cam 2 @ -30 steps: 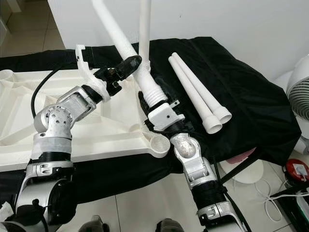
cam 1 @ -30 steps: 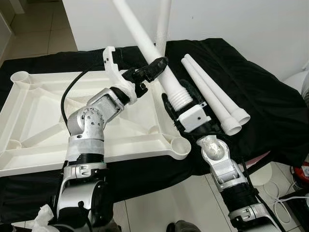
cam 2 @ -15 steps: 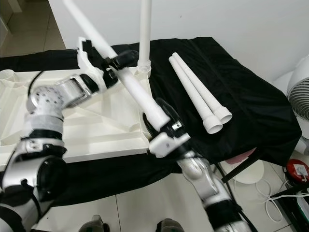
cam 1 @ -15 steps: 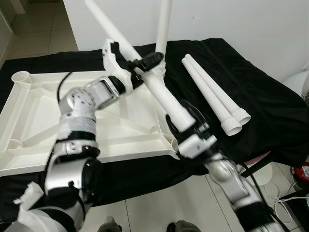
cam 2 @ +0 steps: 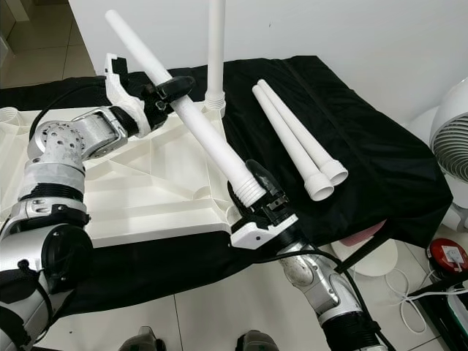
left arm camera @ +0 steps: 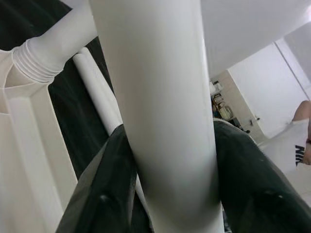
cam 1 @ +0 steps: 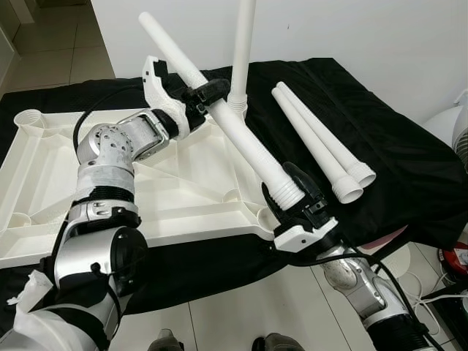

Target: Building children table

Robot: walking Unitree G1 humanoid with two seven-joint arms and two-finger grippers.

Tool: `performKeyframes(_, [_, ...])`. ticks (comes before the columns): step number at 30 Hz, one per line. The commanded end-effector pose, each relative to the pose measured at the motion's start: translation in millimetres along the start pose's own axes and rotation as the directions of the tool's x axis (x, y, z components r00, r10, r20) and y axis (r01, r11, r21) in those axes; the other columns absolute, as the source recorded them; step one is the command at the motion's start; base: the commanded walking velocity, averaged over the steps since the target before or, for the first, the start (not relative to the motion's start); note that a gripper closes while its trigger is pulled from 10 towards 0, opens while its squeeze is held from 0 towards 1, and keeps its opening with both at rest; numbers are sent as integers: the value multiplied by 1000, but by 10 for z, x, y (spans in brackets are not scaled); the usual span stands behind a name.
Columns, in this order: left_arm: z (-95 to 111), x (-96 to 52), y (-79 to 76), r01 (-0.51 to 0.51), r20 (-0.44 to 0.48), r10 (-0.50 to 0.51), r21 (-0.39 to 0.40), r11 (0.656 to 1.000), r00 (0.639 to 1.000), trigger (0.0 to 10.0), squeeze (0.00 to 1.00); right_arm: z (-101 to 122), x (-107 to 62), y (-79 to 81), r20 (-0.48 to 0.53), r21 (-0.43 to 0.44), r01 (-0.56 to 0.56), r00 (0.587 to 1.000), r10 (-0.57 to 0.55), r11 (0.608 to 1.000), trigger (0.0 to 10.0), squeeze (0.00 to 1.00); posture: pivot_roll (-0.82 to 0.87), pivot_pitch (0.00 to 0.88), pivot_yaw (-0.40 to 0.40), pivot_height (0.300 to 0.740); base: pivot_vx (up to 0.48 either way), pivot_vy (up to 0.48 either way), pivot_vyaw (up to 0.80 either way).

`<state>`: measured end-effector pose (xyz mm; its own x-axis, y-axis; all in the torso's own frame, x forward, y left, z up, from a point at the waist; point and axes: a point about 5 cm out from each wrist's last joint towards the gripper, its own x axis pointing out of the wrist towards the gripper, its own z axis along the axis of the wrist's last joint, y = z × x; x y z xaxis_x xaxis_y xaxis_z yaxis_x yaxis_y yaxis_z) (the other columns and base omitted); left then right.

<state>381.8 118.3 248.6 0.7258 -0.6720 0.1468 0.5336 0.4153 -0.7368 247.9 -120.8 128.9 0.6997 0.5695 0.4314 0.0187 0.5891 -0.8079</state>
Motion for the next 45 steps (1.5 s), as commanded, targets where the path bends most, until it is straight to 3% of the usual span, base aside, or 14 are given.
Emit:
performKeyframes(1, [49, 40, -88, 36, 1, -36, 26, 999, 999, 0, 0, 13, -24, 75, 15, -14, -43, 999, 44, 999, 10000, 0, -27, 0, 32, 740, 0, 0, 0])
performKeyframes(6, [37, 47, -82, 29, 2, -29, 14, 999, 1000, 0, 0, 20, -32, 108, 20, -7, -50, 999, 50, 999, 10000, 0, -26, 0, 32, 740, 0, 0, 0])
performKeyframes(8, [37, 49, -70, 24, 6, -24, 3, 1000, 1000, 0, 0, 24, -53, 133, 26, 27, -65, 998, 64, 998, 10000, 1000, -26, 0, 28, 740, 0, 0, 0])
performKeyframes(12, [52, 45, -45, 13, 3, -13, -13, 1000, 1000, 0, 0, 33, -90, 137, 48, 22, -71, 996, 70, 997, 10000, 1000, -26, 0, 28, 740, 0, 0, 0])
performKeyframes(13, [65, 42, -32, 4, 6, -4, -16, 1000, 1000, 10000, 0, 30, -102, 123, 50, 7, -58, 997, 58, 998, 10000, 1000, -26, 0, 28, 740, 0, 0, 0])
performKeyframes(18, [98, 29, 1, -21, 15, 21, -6, 1000, 1000, 10000, 0, 16, -152, 84, 40, -22, -18, 999, 19, 1000, 10000, 1000, -31, 0, 21, 740, 0, 0, 0])
performKeyframes(19, [108, 24, 8, -27, 18, 27, 2, 1000, 999, 10000, 0, 8, -169, 83, 31, -13, -15, 999, 16, 1000, 10000, 27, -31, 0, 21, 740, 0, 0, 0])
performKeyframes(22, [145, 11, 18, -37, 34, 37, 13, 999, 999, 10000, 0, -12, -215, 103, -10, 48, -3, 1000, 4, 999, 10000, 0, -29, 0, 19, 740, 0, 0, 0])
performKeyframes(25, [243, -18, 38, -60, 73, 58, 19, 998, 996, 10000, 0, -68, -277, 134, -146, 214, 105, 986, -74, 971, 10000, 0, -28, 0, 16, 740, 0, 0, 0])
performKeyframes(35, [390, -70, 86, -95, 132, 91, 25, 995, 987, 10000, 0, -117, -332, 164, -197, 227, 137, 976, -93, 964, 10000, 0, -28, 0, 20, 740, 0, 0, 0])
performKeyframes(38, [435, -85, 86, -103, 159, 94, 50, 993, 983, 10000, 0, -199, -346, 163, -282, 284, 177, 955, -94, 942, 10000, 0, -29, 0, 23, 740, 0, 0, 0])
performKeyframes(41, [495, -119, 68, -90, 205, 75, 63, 994, 976, 10000, 0, -360, -343, 111, -444, 391, 315, 887, -123, 865, 10000, 0, -31, 0, 23, 740, 0, 0, 0])
performKeyframes(43, [505, -125, 66, -88, 213, 73, 66, 994, 974, 10000, 0, -386, -337, 102, -468, 406, 337, 875, -124, 849, 10000, 0, -31, 0, 23, 740, 0, 0, 0])
performKeyframes(45, [536, -148, 25, -72, 254, 45, 98, 993, 966, 10000, 0, -453, -253, -3, -518, 444, 422, 841, -158, 790, 10000, 0, -31, 0, 20, 740, 0, 0, 0])
